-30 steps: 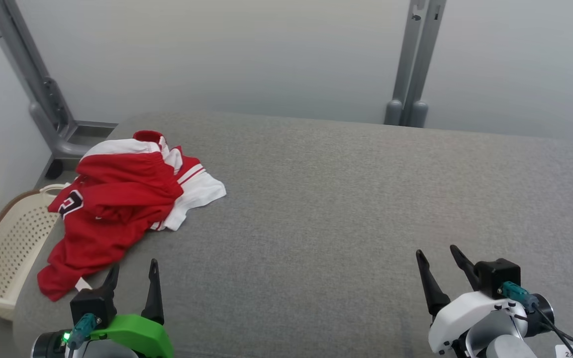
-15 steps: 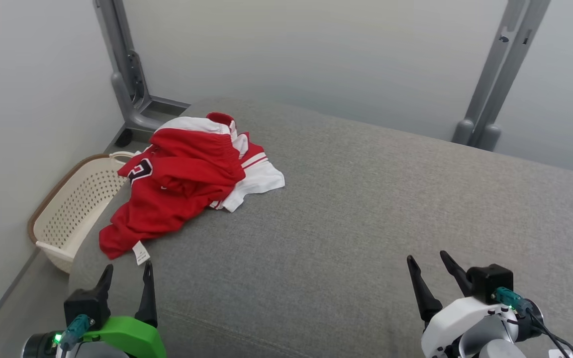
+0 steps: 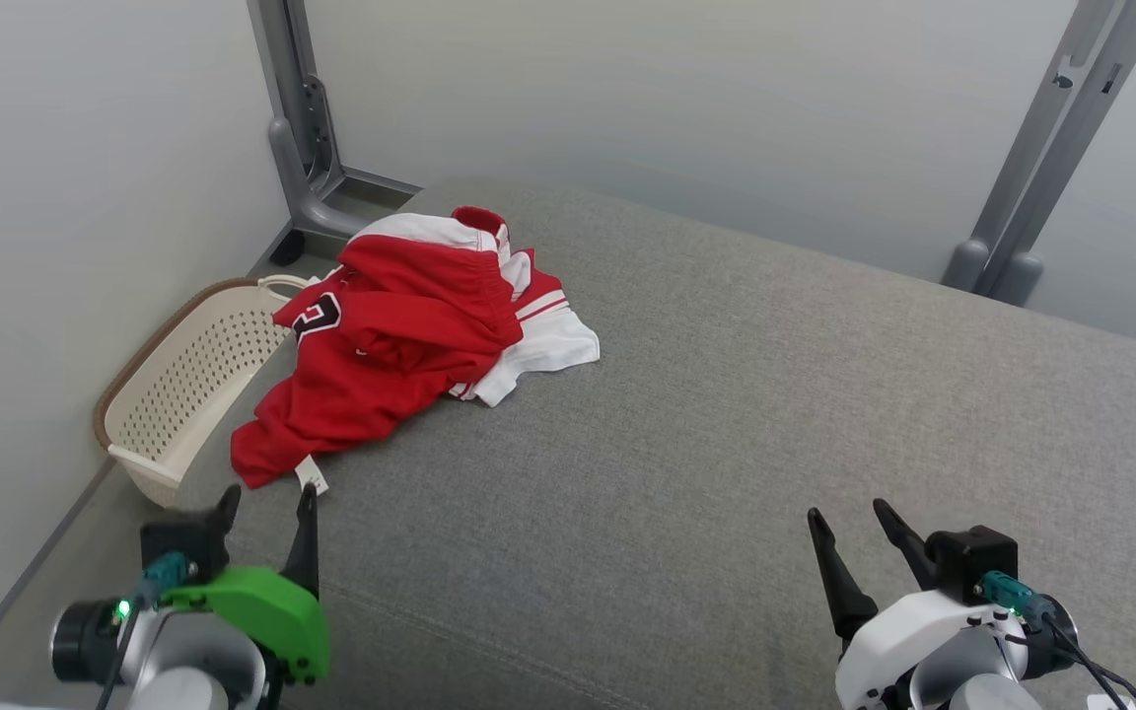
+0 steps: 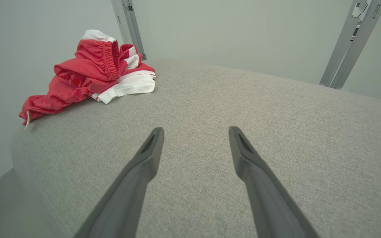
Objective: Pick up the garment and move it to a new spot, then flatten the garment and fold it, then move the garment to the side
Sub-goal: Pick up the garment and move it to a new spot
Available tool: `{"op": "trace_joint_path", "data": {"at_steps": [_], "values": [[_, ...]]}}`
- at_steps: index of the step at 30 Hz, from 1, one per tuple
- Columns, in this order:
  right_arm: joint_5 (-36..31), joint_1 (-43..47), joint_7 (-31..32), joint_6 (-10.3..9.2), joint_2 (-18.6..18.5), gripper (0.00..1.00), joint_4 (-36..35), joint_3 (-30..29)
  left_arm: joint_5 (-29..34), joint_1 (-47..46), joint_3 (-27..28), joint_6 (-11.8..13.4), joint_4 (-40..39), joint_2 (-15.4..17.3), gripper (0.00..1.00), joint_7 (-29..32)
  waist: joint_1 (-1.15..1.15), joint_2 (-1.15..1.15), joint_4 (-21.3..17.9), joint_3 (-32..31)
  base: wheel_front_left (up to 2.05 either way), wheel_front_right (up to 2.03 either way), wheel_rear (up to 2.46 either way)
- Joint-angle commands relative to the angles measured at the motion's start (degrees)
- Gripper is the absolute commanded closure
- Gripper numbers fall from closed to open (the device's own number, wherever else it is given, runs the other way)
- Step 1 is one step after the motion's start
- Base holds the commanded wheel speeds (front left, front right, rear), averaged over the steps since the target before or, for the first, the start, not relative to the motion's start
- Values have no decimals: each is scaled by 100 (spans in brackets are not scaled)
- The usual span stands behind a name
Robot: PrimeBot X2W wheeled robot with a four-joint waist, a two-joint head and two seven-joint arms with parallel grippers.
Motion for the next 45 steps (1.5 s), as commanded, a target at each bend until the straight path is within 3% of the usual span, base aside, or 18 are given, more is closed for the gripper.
{"op": "trace_joint_path", "data": {"at_steps": [1,7,22,26,29,37,38,40,41,45], "values": [[-47,-37,31,0,-24,0,-45,-19,-4,-326,-35,-87,119,64,0,96,0,0,-34,62,0,0,0],[-277,-70,278,0,-23,0,-318,16,-116,-1481,-131,-373,864,25,0,749,0,0,-306,414,0,0,0],[-1313,-430,1234,-1,-24,0,-1933,-21,-304,-4043,-53,-299,2433,-26,0,2220,0,0,-971,2151,0,0,0],[-1429,-467,1380,-1,-24,0,-2219,-23,-333,-4389,-22,-252,2765,72,0,2494,0,0,-1052,2409,0,0,0],[-1509,-459,1489,-1,-23,0,-2381,2,-304,-4622,-6,-69,3084,106,0,2695,0,0,-1113,2574,0,0,0],[-1552,-591,1577,-1,-23,0,-2591,40,-471,-4863,194,171,3524,186,0,2814,0,0,-1228,2782,0,0,0],[-1573,-592,1583,-1,-23,0,-2601,30,-455,-4880,180,178,3554,187,25,2809,0,0,-1219,2793,0,0,0],[-1572,-584,1579,-1,-19,0,-2579,53,-451,-4901,159,208,3614,162,92,2817,0,0,-1205,2788,0,0,0],[-1549,-577,1583,-1,-20,0,-2556,70,-482,-4904,181,226,3630,143,100,2783,0,0,-1204,2776,0,0,0],[-1453,-535,1549,-1,-22,0,-2495,85,-474,-4831,132,218,3701,106,100,2745,0,0,-1200,2685,0,0,0]]}}
